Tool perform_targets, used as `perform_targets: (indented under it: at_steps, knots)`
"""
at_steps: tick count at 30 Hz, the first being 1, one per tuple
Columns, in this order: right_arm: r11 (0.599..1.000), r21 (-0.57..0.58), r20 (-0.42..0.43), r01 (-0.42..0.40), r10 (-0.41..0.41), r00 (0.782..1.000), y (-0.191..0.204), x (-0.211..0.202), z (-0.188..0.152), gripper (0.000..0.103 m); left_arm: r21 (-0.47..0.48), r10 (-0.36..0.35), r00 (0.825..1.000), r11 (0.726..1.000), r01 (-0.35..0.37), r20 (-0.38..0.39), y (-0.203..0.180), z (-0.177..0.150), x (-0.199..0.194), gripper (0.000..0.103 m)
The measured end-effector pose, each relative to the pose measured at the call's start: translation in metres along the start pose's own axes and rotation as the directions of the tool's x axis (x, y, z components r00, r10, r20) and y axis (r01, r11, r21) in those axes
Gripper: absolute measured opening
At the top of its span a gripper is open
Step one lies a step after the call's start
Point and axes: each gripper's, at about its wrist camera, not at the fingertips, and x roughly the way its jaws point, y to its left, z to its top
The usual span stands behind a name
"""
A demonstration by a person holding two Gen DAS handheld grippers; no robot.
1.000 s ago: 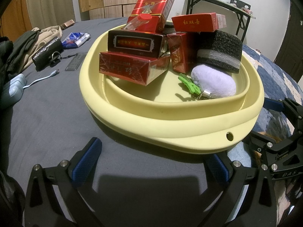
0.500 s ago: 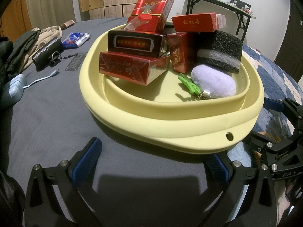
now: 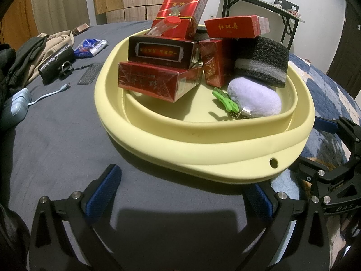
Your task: Organize rigid objects
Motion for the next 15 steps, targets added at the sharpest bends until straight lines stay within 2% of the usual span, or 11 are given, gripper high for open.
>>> perform_targets:
  at_steps: [15]
  knots:
    - [1.000,0.000,0.000,0.000,0.000,1.000,0.0000,-0.0001,0.0000,0.103,-0.002,-0.002,1.000,1.000,0.002,0.000,0.0016,-0.0008,0.0007,0.103]
